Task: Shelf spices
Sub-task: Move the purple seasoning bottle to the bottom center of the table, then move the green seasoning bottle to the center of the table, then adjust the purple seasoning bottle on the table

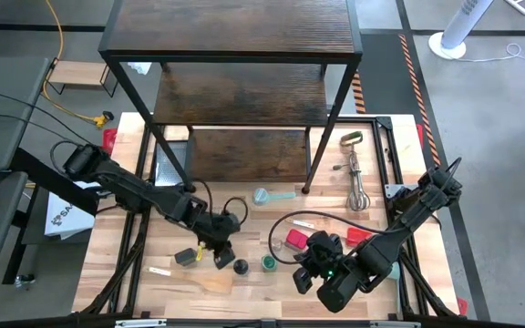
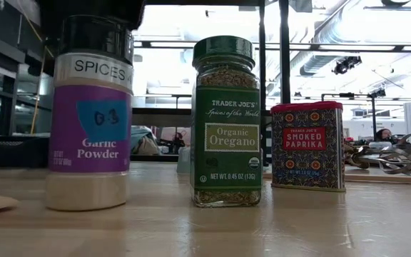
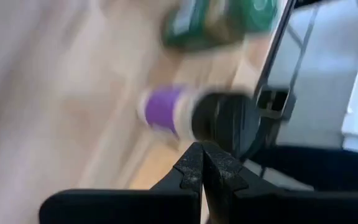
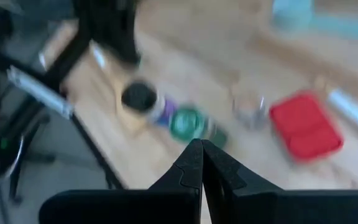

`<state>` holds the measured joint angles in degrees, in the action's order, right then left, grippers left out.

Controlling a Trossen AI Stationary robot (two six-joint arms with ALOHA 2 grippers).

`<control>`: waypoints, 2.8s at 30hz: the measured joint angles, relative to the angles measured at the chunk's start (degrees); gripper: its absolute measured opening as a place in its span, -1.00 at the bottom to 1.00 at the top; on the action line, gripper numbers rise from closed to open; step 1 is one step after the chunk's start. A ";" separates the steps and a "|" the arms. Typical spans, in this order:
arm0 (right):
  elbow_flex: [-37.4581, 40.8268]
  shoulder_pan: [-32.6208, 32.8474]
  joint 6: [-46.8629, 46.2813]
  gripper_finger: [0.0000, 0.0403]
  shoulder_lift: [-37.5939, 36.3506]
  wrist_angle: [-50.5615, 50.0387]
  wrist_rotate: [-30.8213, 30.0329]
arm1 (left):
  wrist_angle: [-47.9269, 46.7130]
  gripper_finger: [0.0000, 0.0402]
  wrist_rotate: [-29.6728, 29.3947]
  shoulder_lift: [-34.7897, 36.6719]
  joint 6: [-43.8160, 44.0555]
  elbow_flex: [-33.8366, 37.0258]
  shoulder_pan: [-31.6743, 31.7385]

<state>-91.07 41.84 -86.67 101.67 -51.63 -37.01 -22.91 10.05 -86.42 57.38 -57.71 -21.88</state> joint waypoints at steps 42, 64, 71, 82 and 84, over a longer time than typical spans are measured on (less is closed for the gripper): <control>0.03 -23.46 31.72 -1.00 10.32 29.32 21.13 | -29.41 -1.00 -34.54 25.10 -12.96 -4.77 -3.03; 0.04 -0.40 -6.75 -1.00 -2.78 -25.07 9.64 | -3.57 -1.00 -12.42 -11.56 -9.65 -4.75 -12.90; 0.04 3.42 -12.01 -1.00 -2.78 -25.88 9.86 | 1.86 -1.00 -17.07 -15.16 -6.47 -4.75 -10.76; 0.04 5.54 -16.61 -1.00 -2.74 -26.85 7.59 | 25.11 -1.00 -19.56 -18.11 -8.55 -4.77 -4.53; 0.04 5.55 -16.83 -1.00 -2.73 -26.77 7.09 | 26.35 -1.00 -18.57 -17.75 -9.89 -4.77 -3.15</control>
<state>-91.02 47.39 -103.50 98.94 -78.40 -29.92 3.43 -8.52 -104.17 47.50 -62.48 -25.03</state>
